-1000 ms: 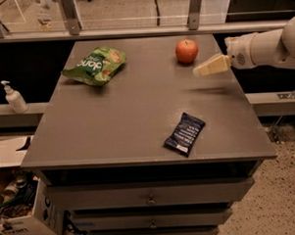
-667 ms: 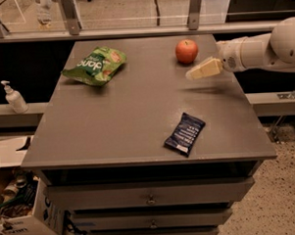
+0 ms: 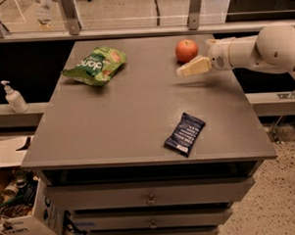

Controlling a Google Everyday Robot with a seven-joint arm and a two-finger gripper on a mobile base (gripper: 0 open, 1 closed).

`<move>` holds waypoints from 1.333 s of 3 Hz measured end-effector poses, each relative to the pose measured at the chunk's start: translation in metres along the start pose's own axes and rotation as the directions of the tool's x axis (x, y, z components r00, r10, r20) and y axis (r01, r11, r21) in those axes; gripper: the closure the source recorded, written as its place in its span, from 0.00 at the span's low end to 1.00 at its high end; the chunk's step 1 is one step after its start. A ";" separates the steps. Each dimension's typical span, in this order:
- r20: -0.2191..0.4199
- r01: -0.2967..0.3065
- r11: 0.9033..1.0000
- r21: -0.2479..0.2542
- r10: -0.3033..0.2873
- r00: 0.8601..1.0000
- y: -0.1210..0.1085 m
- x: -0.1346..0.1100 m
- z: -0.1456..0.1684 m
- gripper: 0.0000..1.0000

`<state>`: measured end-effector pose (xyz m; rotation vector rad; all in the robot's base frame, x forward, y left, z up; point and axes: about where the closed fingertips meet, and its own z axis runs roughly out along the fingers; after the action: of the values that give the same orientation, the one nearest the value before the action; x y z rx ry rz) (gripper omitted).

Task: Move apple near rxbar blueberry

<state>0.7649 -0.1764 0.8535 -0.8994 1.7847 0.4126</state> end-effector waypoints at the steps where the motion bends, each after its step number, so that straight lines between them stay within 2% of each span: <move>1: 0.031 0.003 1.000 0.020 -0.004 1.000 -0.016 -0.005 0.012 0.00; 3: 0.035 -0.012 0.999 0.052 0.010 0.999 -0.043 0.004 0.035 0.00; 4: 0.044 -0.031 0.998 0.052 0.029 0.999 -0.051 0.008 0.043 0.19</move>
Offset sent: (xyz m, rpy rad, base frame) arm 0.0605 -0.0148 -0.0077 0.0341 -0.0515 -0.0613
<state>0.8288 -0.1849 0.8361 -0.8220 1.7634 0.3993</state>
